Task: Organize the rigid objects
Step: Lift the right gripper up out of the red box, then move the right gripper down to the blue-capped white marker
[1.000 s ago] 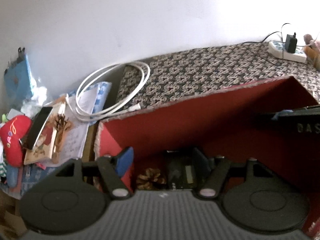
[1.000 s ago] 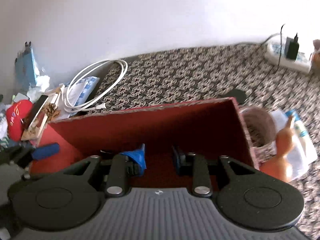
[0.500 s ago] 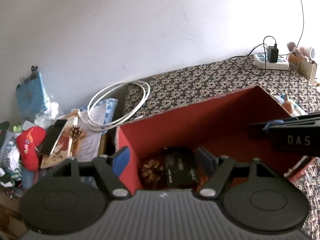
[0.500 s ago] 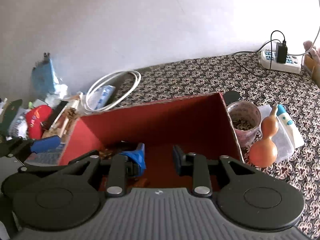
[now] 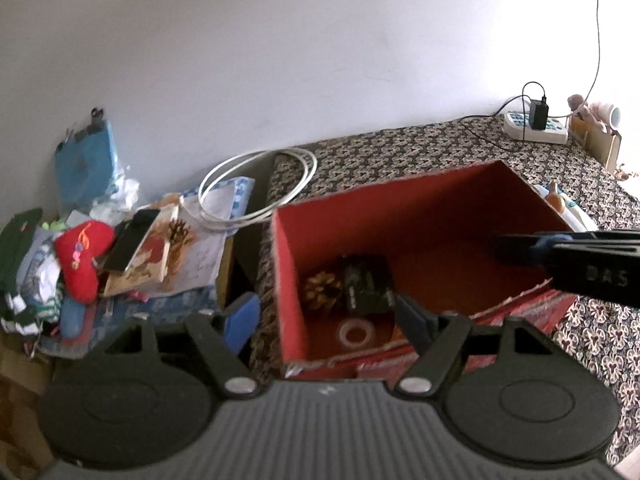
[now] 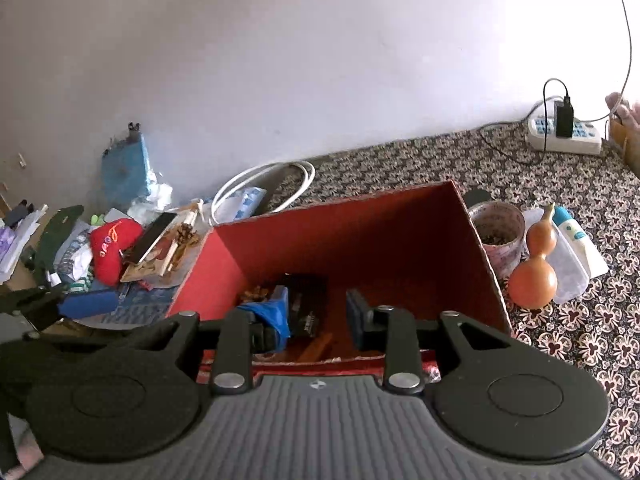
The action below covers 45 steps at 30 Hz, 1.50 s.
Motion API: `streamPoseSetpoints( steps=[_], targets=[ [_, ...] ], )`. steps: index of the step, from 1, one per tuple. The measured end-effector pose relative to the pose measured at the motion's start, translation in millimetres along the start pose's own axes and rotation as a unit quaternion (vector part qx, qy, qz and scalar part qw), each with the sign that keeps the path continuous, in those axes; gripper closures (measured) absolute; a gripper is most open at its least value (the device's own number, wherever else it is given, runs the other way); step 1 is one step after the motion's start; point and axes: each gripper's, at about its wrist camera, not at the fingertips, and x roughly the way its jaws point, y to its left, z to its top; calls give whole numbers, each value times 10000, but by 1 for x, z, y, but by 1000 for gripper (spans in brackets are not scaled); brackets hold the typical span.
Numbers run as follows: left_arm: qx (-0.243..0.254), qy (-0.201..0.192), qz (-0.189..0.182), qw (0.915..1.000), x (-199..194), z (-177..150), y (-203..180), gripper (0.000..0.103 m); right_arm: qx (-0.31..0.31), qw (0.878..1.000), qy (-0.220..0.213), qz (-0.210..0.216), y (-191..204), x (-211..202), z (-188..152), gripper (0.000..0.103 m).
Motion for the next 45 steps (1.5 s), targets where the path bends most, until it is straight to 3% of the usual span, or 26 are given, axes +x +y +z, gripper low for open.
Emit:
streamPoseSetpoints(
  steps=[6,13,15,24,30,36,45],
  targets=[
    [-163,32,-61,9998,-11,-19,20,26,26,9993,150,348,-1,-7,-11,88],
    [-312,294,-257,9988,-4,-55,40,26,-75,9907,525,1253,-2,-12,-34,88],
    [-316,391,-359,9981,0,-66,43,26,-138,9886,664,1344,-1,-10,-42,89],
    [-2,866,-984,9914,23,-114,33,26,-568,9738,1760,1322,2,26,-88,89],
    [-207,1213,-1022,9871,37,-132,39,36,-1186,9550,2246,1530,14,38,-110,89],
    [-175,1227,-1164,9854,38,-132,37,37,-1417,9491,2424,1426,11,46,-123,89],
    [826,982,-1598,9788,37,-122,1,34,-1580,9516,2391,1110,-4,52,-127,92]
  ],
)
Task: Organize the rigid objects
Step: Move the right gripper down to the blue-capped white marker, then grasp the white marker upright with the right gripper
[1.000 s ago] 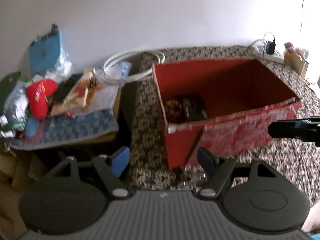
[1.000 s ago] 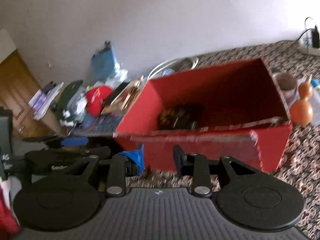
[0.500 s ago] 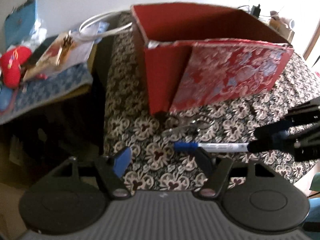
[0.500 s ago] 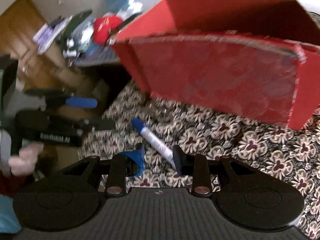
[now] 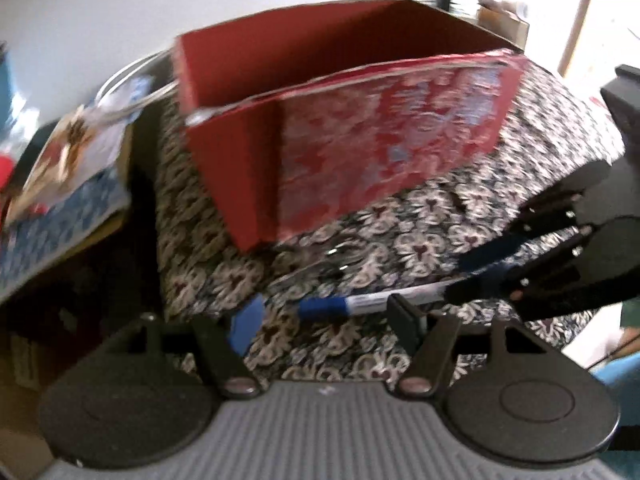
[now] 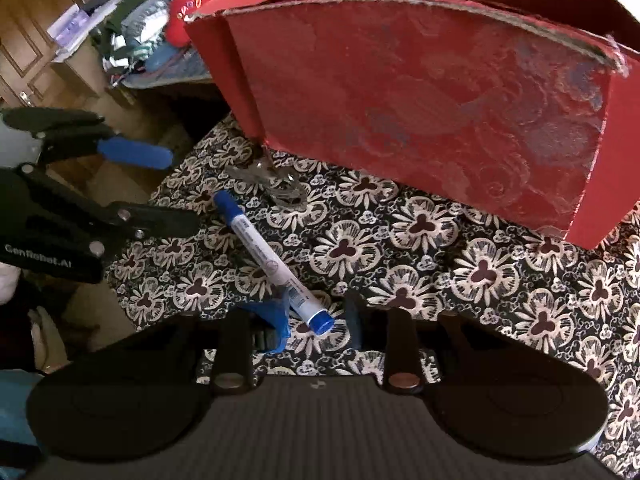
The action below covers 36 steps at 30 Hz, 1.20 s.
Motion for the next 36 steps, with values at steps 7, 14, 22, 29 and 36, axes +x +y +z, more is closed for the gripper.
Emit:
streamPoseSetpoints(
  steps=[7,14,22,29,36],
  targets=[
    [784,61,-150,9968,21,9,-23,39,167,9988,-181,-418,-18,-11,-5,93],
    [1227,89,-431,9915,34,17,-43,40,965,9925,-319,-685,-48,-26,-12,93],
    [1292,260,-397,9905,52,16,-39,48,2459,9668,-138,678,-74,-31,-21,93],
    [858,574,-1040,9892,56,11,-41,62,2801,9569,-46,763,-75,-19,-13,93],
    [507,516,-996,9924,55,11,-54,85,3053,9489,-253,766,-92,-27,-7,93]
  ],
)
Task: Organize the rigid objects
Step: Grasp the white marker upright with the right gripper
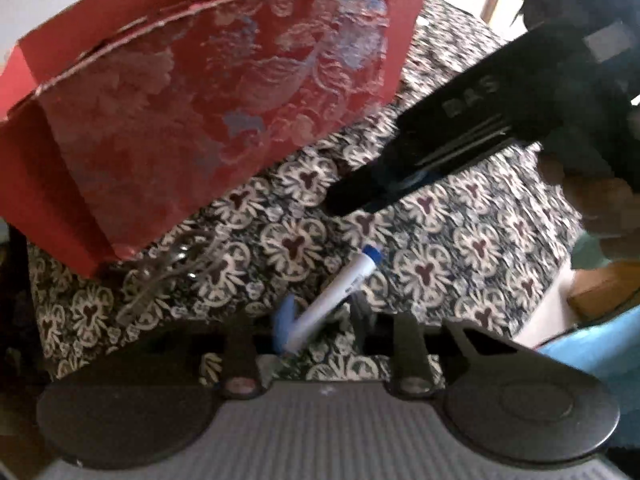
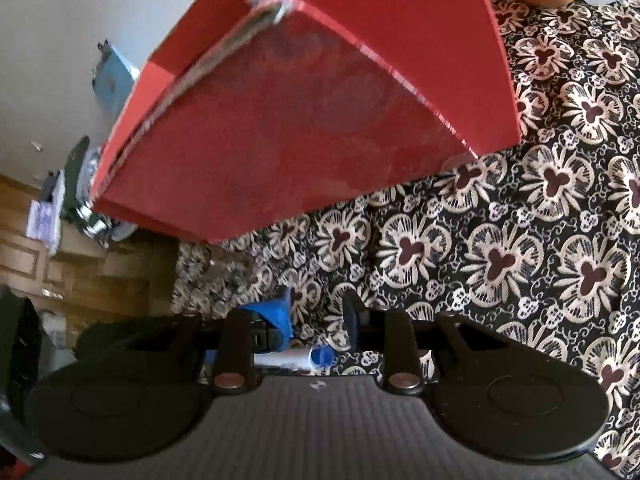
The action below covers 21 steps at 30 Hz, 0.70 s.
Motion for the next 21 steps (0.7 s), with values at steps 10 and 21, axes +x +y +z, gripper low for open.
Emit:
streamPoseSetpoints(
  steps=[10,21],
  targets=[
    [-987,-176,-529,9936,-1,7,40,93,196,9993,295,83,-11,-7,-6,92],
    [-1296,-565,-935,9855,-28,16,50,94,658,9937,315,848,-6,6,-4,92]
  ],
)
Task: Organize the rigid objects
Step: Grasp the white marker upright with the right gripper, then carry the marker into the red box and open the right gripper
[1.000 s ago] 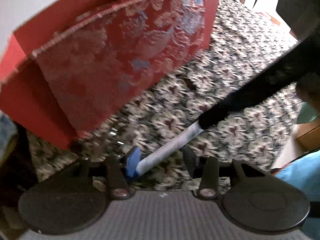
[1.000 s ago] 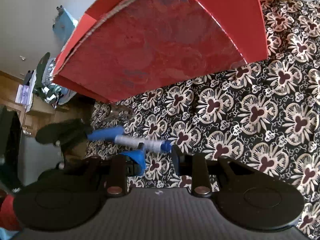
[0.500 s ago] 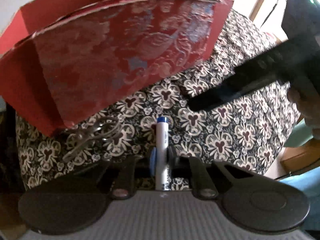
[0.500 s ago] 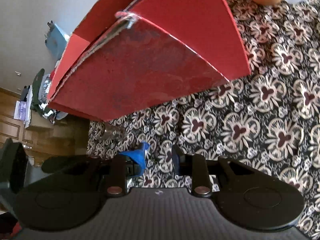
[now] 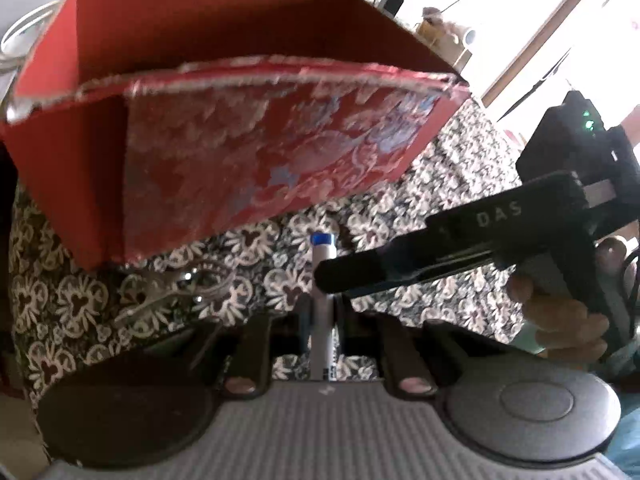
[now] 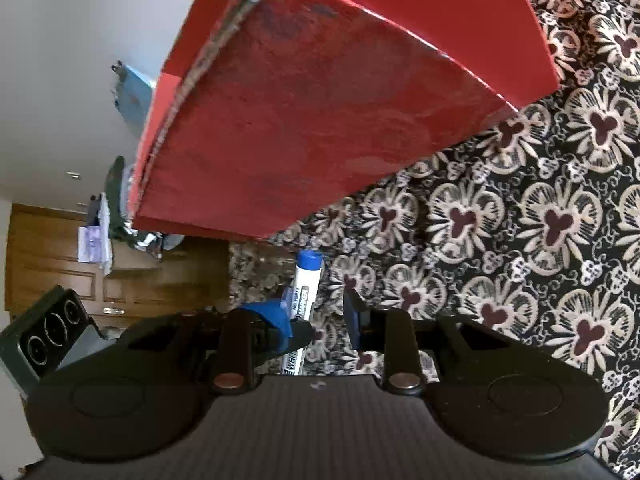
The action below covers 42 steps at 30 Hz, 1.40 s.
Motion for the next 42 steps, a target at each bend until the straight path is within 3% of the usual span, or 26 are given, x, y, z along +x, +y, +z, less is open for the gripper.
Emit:
streamPoseSetpoints(
  steps=[7,11,15,19,24,33,37,42],
  targets=[
    [520,-443,-337,9971,-37,21,-35,94,-565,9973,-428,179,38,-45,-2,101],
    [868,-924,-464,9908,-66,45,-55,94,-1009,9906,-860,346,70,-76,3,103],
    [969,-1395,-433,9845,-83,83,-60,94,-1613,9761,-1431,278,107,-97,26,103],
    [1023,-1652,-189,9808,-81,123,-57,93,-2080,9624,-1744,125,132,-91,65,103],
    [945,-1453,225,9846,-48,165,-40,93,-2360,9572,-1638,-359,139,-55,117,103],
    [108,-641,745,9951,27,187,13,93,-2221,9686,-752,-822,115,21,172,103],
    [-106,-252,1032,9943,44,187,21,93,-2208,9696,-347,-993,107,46,178,103],
    [-140,134,1595,9870,60,187,21,92,-2429,9608,-259,-1308,104,64,177,103]
  ],
)
